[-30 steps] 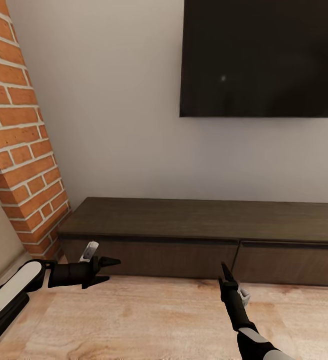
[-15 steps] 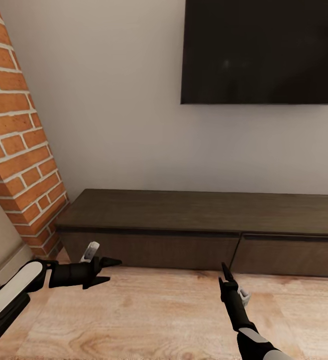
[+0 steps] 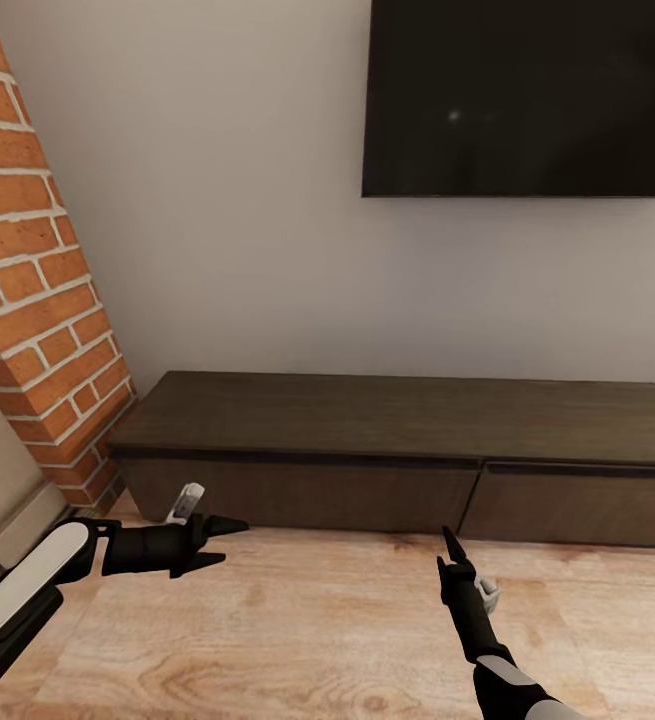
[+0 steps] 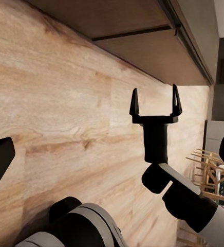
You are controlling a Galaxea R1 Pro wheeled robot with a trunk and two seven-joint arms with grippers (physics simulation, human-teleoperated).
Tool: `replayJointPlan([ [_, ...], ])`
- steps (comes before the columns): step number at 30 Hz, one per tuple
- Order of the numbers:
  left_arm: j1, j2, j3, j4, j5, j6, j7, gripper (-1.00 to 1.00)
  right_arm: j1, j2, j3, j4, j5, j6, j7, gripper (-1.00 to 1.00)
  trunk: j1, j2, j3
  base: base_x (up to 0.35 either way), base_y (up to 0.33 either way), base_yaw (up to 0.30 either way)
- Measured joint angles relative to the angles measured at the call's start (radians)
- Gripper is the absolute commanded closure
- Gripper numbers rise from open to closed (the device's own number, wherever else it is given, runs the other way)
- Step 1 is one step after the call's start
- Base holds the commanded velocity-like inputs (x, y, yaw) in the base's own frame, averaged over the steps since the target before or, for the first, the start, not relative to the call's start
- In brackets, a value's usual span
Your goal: Place each of the two pumpkins and all three candles from the living room inside a cabinet in the living room (use any cabinet), then make sure every cabinet is closed, and position the cauldron so it is next to a table in the living room.
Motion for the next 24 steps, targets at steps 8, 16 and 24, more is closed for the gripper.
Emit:
replayJointPlan([
  [8,0.001,0.0,-0.001,-0.001,0.0,0.0,0.0,-1.0,0.0,0.0,0.0,0.0,-0.001,0.0,0.0,-1.0,0.0,0.0,0.0,0.094,0.0,0.0],
  [16,0.002,0.001,-0.083,-0.002,0.008,0.0,-0.1,-1.0,0.0,0.0,0.0,0.0,0.0,0.0,0.001,-1.0,0.0,0.0,0.0,0.017,0.0,0.0],
  [24,0.002,0.015,-0.197,0.007,0.017,0.001,-0.343,-1.0,0.0,0.0,0.0,0.0,-0.001,0.0,0.003,-1.0,0.0,0.0,0.0,0.15,0.0,0.0],
])
